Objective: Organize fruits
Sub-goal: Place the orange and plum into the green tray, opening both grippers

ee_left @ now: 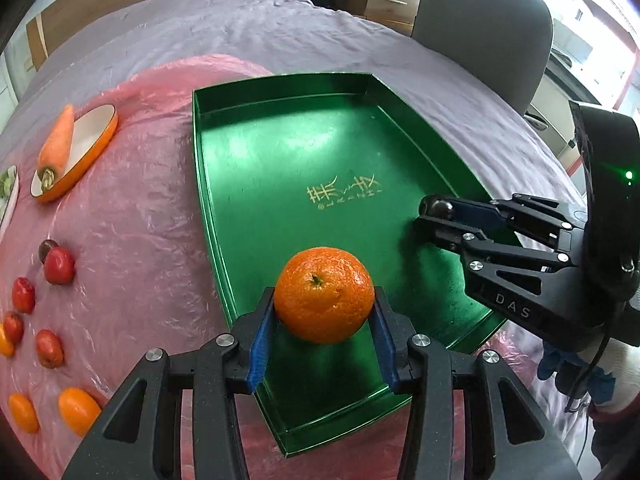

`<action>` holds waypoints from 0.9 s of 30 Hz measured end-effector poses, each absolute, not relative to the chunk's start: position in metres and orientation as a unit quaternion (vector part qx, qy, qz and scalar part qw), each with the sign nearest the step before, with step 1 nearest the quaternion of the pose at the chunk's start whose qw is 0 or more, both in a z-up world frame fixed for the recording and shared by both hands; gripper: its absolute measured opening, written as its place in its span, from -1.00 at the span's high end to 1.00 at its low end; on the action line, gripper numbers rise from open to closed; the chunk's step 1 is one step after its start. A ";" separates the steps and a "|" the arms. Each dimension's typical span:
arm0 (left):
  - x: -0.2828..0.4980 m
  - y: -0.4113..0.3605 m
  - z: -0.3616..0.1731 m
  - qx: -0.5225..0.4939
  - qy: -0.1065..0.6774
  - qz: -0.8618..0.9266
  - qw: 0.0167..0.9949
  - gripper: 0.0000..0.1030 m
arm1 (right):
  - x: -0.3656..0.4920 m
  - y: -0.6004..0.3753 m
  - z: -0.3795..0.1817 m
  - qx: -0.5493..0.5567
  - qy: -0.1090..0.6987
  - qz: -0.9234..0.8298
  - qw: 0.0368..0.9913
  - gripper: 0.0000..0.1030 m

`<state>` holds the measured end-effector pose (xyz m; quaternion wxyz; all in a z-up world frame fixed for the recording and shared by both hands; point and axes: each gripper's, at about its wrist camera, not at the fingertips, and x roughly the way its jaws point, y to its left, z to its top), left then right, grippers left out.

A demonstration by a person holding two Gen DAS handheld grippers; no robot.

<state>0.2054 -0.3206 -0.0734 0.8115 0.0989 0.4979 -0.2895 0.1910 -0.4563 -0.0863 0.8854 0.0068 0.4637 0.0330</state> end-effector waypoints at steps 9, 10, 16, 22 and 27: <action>0.198 -0.310 -0.064 0.094 0.490 -0.292 0.816 0.13 | 0.184 -0.449 -0.075 -0.012 0.458 0.019 0.889 -0.62; 0.197 -0.308 -0.060 0.092 0.487 -0.291 0.818 0.11 | 0.183 -0.448 -0.073 -0.015 0.457 0.018 0.889 -0.63; 0.183 -0.276 -0.034 0.082 0.470 -0.279 0.833 0.07 | 0.170 -0.441 -0.057 -0.018 0.451 0.013 0.892 -0.64; 0.163 -0.229 -0.016 0.083 0.457 -0.246 0.851 -0.09 | 0.147 -0.417 -0.032 -0.028 0.439 0.023 0.898 -0.65; 0.143 -0.182 0.000 0.073 0.441 -0.214 0.869 -0.09 | 0.124 -0.383 -0.018 -0.046 0.431 0.037 0.901 -0.65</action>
